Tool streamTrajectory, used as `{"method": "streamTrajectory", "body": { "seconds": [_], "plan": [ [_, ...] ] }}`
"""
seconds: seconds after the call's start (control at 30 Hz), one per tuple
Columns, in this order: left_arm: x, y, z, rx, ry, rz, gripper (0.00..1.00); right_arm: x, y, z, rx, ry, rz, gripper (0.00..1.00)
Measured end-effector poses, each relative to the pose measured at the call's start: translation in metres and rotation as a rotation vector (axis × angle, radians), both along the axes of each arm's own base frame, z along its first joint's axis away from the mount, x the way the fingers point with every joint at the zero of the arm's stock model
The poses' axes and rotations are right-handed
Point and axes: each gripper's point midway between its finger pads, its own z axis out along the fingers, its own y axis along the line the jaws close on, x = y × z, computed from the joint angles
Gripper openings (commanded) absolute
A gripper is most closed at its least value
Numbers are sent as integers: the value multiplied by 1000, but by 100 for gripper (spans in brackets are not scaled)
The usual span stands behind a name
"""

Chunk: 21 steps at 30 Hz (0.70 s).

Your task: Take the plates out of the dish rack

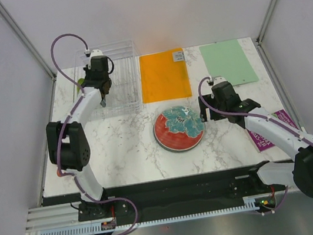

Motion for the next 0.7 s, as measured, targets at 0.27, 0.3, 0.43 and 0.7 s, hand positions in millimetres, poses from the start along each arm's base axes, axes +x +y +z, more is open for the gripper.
{"method": "streamTrajectory", "body": {
  "seconds": [0.27, 0.3, 0.43, 0.7],
  "plan": [
    [-1, -1, 2, 8, 1, 6, 2, 0, -1, 1, 1, -2, -3, 90],
    [-2, -2, 3, 11, 3, 6, 2, 0, -1, 1, 1, -2, -3, 90],
    [-6, -7, 13, 36, 18, 9, 2, -1, -2, 2, 2, -3, -3, 90],
    [-5, -7, 65, 119, -45, 34, 2, -5, -3, 10, 11, -18, -7, 90]
  ]
}}
